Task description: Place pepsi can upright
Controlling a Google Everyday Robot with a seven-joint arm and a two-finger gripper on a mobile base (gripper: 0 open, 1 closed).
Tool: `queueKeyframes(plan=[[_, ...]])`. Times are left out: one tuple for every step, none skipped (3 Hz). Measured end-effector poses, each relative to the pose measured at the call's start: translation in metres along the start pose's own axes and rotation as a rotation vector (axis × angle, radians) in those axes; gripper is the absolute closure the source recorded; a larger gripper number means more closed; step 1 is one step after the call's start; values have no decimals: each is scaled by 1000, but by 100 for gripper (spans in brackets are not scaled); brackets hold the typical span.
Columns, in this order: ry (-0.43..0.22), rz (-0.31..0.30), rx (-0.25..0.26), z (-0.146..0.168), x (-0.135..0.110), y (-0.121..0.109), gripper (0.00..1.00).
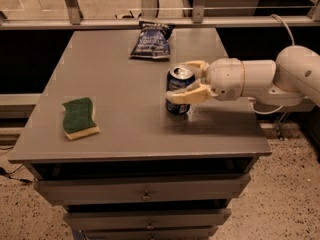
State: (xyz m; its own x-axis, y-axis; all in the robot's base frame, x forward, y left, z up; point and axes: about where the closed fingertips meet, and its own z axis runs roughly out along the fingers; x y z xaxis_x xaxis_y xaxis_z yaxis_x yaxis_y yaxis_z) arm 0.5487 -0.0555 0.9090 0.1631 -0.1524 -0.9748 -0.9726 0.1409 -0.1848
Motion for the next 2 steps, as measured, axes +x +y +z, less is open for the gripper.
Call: queueKeyframes(plan=[[-4, 17, -12, 4, 7, 2, 65], [-2, 25, -23, 6, 12, 3, 41]])
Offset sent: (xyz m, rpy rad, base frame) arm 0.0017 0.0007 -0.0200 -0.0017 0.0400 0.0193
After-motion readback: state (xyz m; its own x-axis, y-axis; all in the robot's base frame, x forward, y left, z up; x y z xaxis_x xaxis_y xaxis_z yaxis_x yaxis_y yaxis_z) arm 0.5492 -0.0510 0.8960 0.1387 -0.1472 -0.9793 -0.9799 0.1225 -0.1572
